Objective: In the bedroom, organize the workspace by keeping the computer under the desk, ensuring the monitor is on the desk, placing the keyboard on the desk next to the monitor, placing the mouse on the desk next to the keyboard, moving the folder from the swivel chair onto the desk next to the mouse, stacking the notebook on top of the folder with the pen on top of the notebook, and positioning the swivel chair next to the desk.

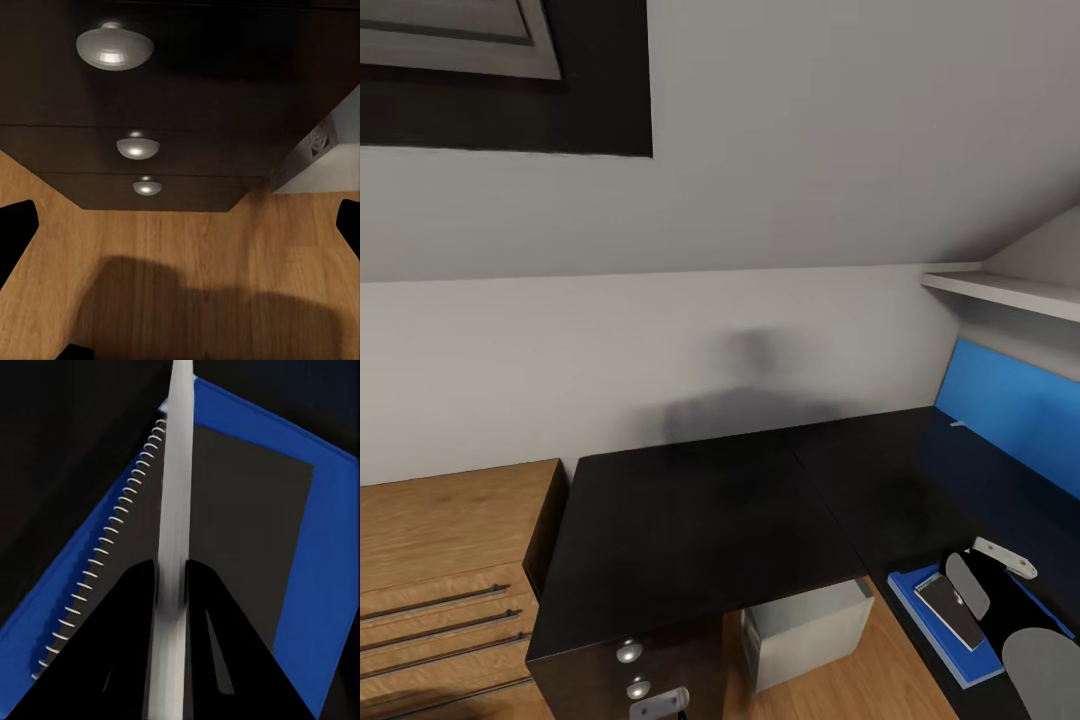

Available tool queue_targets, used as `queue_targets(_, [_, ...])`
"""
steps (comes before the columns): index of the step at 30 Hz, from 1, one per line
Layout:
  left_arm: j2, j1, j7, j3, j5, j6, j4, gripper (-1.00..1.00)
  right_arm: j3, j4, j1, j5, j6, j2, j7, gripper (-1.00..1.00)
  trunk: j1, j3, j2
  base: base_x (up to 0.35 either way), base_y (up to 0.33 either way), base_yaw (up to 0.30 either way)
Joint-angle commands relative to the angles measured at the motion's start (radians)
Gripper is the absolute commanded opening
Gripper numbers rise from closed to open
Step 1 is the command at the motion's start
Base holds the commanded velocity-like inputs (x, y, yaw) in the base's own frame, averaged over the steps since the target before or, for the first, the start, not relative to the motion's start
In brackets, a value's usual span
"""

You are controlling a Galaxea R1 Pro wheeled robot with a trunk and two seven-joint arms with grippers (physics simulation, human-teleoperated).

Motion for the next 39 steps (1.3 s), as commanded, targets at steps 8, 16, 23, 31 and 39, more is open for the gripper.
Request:
queue_targets(8, [0.001,-0.001,0.004,-0.004,0.011,-0.01,-0.002,1.0,0.0,0.032,-0.008,0.011,-0.036,0.0,-0.005,-1.0,0.0,-0.002,-0.001,0.0,0.0,0.0])
queue_targets(16, [0.001,-0.002,0.004,-0.004,0.011,-0.01,-0.004,1.0,0.0,0.115,-0.05,0.013,-0.071,-0.011,-0.006,-1.0,0.0,-0.002,-0.001,0.0,0.0,0.0])
queue_targets(23, [0.001,-0.002,0.005,-0.003,0.011,-0.011,-0.006,1.0,0.0,0.131,-0.059,0.037,-0.067,-0.014,-0.013,-1.0,0.0,-0.002,-0.001,0.0,0.0,0.0])
queue_targets(31, [0.001,-0.002,0.006,-0.003,0.011,-0.012,-0.006,1.0,0.0,0.132,-0.059,0.039,-0.066,-0.014,-0.016,-1.0,0.027,-0.024,-0.05,0.0,0.0,0.0])
queue_targets(39, [0.001,-0.002,0.005,-0.003,0.011,-0.011,-0.006,1.0,0.0,0.132,-0.059,0.04,-0.066,-0.014,-0.016,-1.0,0.058,-0.049,-0.106,0.0,0.0,0.0])
